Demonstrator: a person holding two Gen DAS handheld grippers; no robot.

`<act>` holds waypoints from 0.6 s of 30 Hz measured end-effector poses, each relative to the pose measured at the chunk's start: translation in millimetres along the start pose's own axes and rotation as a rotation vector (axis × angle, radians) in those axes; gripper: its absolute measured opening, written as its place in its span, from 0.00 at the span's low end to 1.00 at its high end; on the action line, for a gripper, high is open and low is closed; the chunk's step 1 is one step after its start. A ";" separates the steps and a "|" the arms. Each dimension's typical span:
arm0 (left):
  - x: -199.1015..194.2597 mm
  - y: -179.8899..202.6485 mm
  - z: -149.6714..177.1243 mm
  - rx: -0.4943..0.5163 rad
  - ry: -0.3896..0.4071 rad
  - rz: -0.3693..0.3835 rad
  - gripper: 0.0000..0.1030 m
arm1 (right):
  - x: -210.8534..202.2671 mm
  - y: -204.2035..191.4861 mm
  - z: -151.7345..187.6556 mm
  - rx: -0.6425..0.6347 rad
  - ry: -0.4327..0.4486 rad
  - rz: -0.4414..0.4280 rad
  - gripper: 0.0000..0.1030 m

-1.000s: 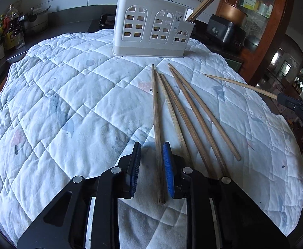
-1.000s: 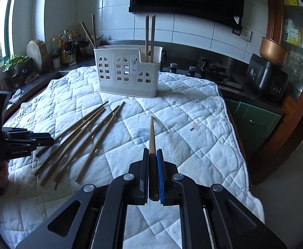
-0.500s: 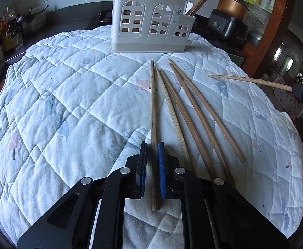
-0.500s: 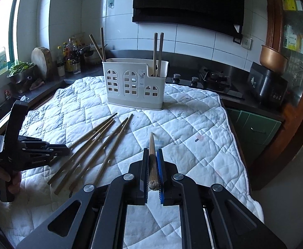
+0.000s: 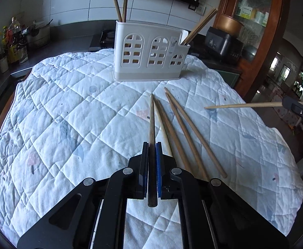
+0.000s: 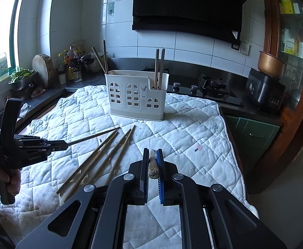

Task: Organize utensils
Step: 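Lift the held chopsticks upright and carry both tools over the white holder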

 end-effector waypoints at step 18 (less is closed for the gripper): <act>-34.0 7.3 -77.4 0.107 0.112 0.082 0.05 | 18.4 -25.8 -115.6 -0.081 -0.019 -0.061 0.07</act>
Point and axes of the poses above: each gripper's, at about its wrist camera, not at the fingertips, and x roughly the way its jaws point, y to its right, z to its underside, the point moved 7 cm from there along x, roughly the way its jaws point, and after that the axes turned 3 degrees about y, right-handed, at the moved point
